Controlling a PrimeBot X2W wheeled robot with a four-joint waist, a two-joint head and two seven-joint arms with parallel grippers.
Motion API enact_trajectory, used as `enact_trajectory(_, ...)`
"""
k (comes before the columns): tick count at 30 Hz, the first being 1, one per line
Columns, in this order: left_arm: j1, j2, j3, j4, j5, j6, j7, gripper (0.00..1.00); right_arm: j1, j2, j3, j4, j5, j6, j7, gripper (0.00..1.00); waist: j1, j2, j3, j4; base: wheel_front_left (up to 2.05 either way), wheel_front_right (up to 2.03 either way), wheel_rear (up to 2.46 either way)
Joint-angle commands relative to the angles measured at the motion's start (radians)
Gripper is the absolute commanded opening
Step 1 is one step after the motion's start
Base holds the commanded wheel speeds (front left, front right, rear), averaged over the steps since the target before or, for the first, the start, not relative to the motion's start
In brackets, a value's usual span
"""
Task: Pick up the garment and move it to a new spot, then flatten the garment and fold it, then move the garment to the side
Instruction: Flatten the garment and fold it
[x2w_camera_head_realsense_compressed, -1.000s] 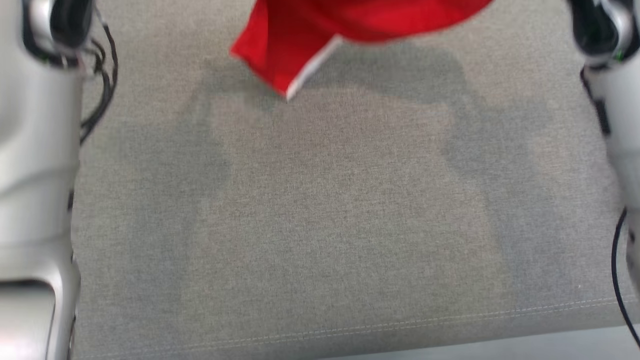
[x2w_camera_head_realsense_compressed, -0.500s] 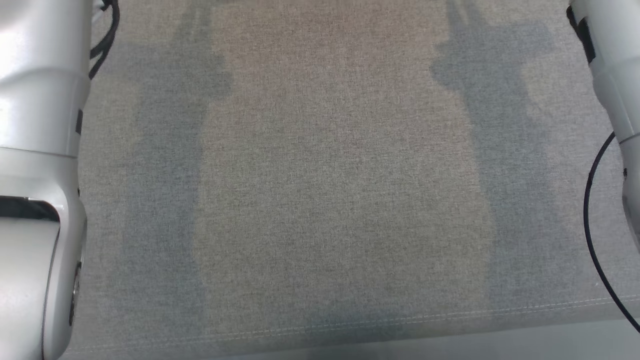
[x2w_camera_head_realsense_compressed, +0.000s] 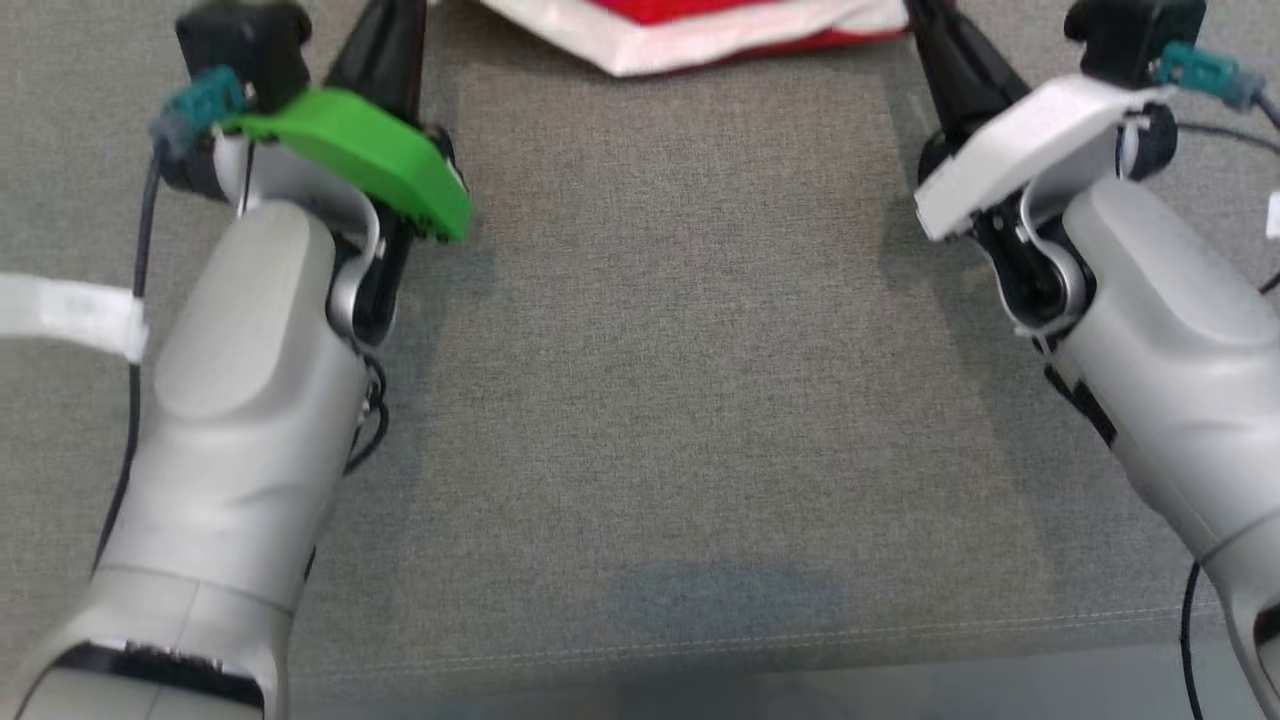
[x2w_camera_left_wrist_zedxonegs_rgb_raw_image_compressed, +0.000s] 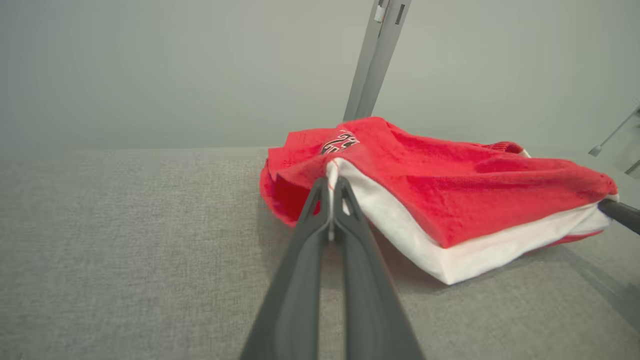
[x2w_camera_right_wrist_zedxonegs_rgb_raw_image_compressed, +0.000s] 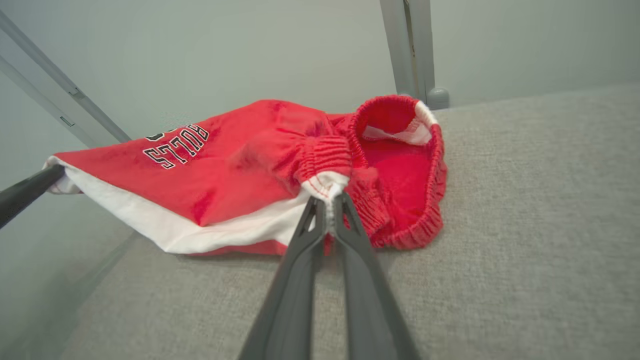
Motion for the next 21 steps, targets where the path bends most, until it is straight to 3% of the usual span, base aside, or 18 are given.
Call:
enact_trajectory(1,0.053,0.021,-0.006,-0.041,-0.001,-0.004,-0.009,0.0,0.048,-0.024,0.012,-0.031,0.027,0.0,-0.007,0.0,-0.0001,0.0,-0.015,0.005,0.0,0.0,0.0)
enact_trajectory(5,0.258,0.065,-0.015,-0.234,-0.001,0.032,-0.009,0.0,0.214,-0.081,0.026,-0.152,0.127,0.0,-0.01,0.0,-0.0001,0.0,-0.041,0.013,0.0,0.0,0.0)
enact_trajectory(9,0.468,0.122,-0.011,-0.454,-0.012,0.101,0.043,0.0,0.37,-0.124,0.019,-0.242,0.187,0.0,-0.01,0.0,-0.0001,0.0,-0.069,0.01,0.0,0.0,0.0)
enact_trajectory(14,0.748,0.207,-0.005,-0.762,-0.037,0.196,0.145,0.0,0.593,-0.158,-0.024,-0.323,0.214,-0.001,-0.009,0.0,-0.0001,0.0,-0.108,0.015,0.0,0.0,0.0)
enact_trajectory(21,0.991,0.279,-0.01,-1.0,-0.075,0.294,0.279,0.0,0.819,-0.179,-0.114,-0.395,0.183,-0.002,-0.008,0.0,-0.0001,0.0,-0.16,0.021,0.0,0.0,0.0)
